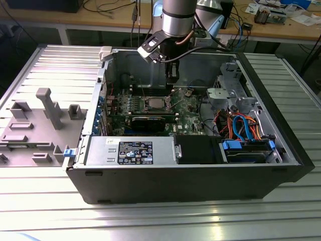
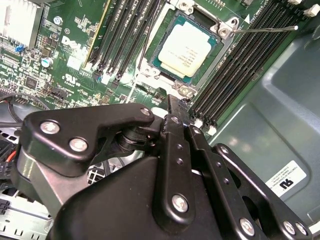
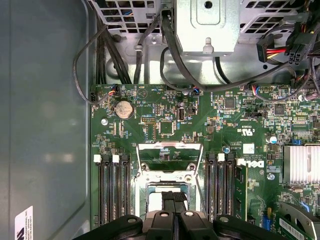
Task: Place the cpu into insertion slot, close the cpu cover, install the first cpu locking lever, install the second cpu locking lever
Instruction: 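Close the cpu cover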
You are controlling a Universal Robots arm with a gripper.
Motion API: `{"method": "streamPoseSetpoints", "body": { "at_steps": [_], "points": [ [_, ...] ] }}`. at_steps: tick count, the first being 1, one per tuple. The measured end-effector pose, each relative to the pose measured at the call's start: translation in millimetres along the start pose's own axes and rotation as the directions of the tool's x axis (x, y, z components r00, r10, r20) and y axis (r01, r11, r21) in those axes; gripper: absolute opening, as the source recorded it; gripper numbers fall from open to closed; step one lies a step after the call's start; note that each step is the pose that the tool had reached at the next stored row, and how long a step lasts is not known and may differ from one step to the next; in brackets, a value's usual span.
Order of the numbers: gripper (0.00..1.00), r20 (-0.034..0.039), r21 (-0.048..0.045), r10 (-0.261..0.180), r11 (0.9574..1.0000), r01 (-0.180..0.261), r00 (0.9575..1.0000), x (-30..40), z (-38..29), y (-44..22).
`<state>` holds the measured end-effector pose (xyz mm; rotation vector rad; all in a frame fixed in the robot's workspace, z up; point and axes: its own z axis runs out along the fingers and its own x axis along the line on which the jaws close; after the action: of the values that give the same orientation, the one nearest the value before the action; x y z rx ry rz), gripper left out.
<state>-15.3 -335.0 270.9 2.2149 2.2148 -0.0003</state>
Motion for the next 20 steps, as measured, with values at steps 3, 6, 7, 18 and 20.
{"method": "streamPoseSetpoints", "body": {
  "at_steps": [3, 6, 7, 18, 20],
  "points": [
    [0.11, 0.0, 0.0, 0.0, 1.0, 0.0, 1.0, 0.0, 0.0, 1.1],
    [0.11, 0.0, 0.0, 0.0, 1.0, 0.0, 1.0, 0.0, 0.0, 3.0],
    [0.11, 0.0, 0.0, 0.0, 1.0, 0.0, 1.0, 0.0, 0.0, 3.8],
    [0.11, 0.0, 0.0, 0.0, 1.0, 0.0, 1.0, 0.0, 0.1, 10.7],
    [0.11, 0.0, 0.0, 0.0, 1.0, 0.0, 1.0, 0.0, 0.2, 11.9]
  ]
}}
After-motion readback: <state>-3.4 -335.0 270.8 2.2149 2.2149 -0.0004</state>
